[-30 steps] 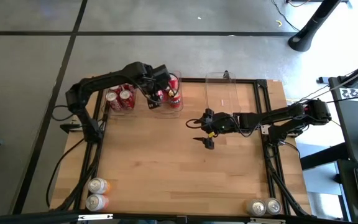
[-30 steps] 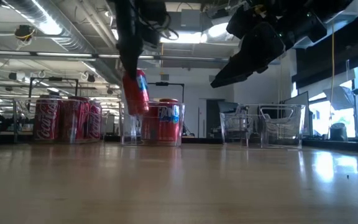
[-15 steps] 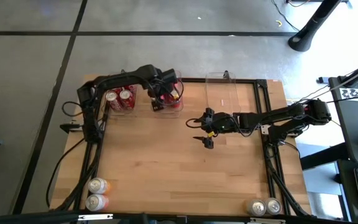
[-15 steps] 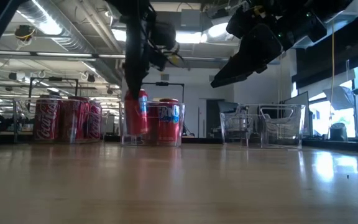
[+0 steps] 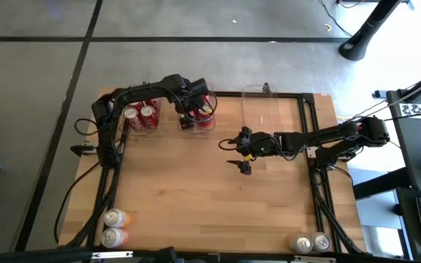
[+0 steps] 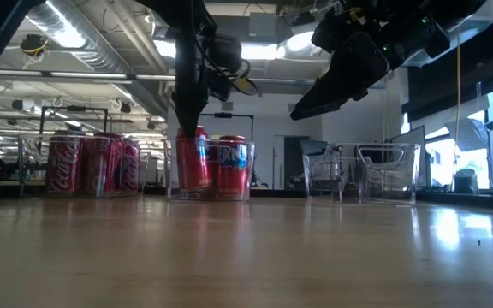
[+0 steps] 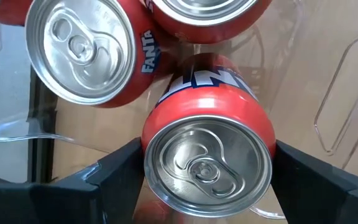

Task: Sort soda cans
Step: Put the orange soda can into the middle transparent bin

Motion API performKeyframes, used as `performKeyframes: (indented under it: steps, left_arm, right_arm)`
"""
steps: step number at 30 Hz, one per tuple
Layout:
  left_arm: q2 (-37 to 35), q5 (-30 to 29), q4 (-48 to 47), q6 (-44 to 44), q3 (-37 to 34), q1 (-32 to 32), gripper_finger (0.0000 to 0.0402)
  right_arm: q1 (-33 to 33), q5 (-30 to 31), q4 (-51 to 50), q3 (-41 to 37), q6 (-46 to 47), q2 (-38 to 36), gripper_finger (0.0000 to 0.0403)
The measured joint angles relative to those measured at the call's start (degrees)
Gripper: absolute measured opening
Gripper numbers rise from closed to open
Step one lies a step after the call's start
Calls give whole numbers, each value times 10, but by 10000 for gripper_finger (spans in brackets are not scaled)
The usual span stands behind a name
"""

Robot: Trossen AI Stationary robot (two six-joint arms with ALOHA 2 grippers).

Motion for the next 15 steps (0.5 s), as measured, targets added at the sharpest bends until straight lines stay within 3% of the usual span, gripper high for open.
performKeyframes:
  steps: [15]
  left_arm:
    - [15,11,21,-17,0,5,296]
  right_arm:
    - [0,0,-1,0,0,0,365]
